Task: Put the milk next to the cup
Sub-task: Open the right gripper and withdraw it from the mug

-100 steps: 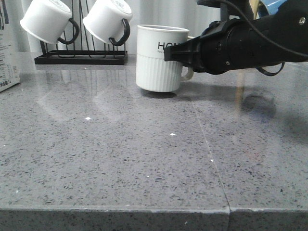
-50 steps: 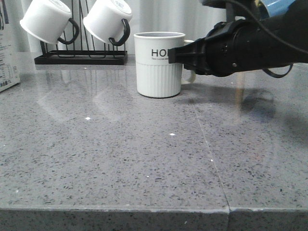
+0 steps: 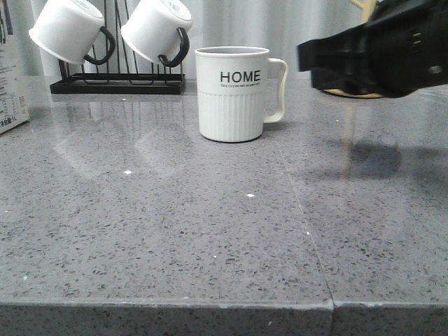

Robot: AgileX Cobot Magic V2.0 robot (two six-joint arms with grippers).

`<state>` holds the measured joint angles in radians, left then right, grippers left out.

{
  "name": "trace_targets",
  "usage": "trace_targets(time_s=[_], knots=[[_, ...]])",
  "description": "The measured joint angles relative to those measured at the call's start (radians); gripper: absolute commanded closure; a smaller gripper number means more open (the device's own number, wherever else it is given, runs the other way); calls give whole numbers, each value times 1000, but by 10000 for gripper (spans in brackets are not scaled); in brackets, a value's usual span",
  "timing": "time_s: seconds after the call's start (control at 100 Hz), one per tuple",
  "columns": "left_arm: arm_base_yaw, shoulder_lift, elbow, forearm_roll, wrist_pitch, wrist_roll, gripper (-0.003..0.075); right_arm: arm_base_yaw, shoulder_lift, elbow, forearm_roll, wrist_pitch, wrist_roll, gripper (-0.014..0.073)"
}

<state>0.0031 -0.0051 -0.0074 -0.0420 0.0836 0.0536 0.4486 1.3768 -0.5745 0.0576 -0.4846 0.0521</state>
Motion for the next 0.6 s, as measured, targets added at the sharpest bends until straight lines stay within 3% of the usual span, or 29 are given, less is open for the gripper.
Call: trace_targets(time_s=[0.13,0.6], knots=[[0,0,0,0,0,0,741,0,-151,74,0,79,0,664],[0,0,0,0,0,0,741,0,-741,285,0,410,6,659]])
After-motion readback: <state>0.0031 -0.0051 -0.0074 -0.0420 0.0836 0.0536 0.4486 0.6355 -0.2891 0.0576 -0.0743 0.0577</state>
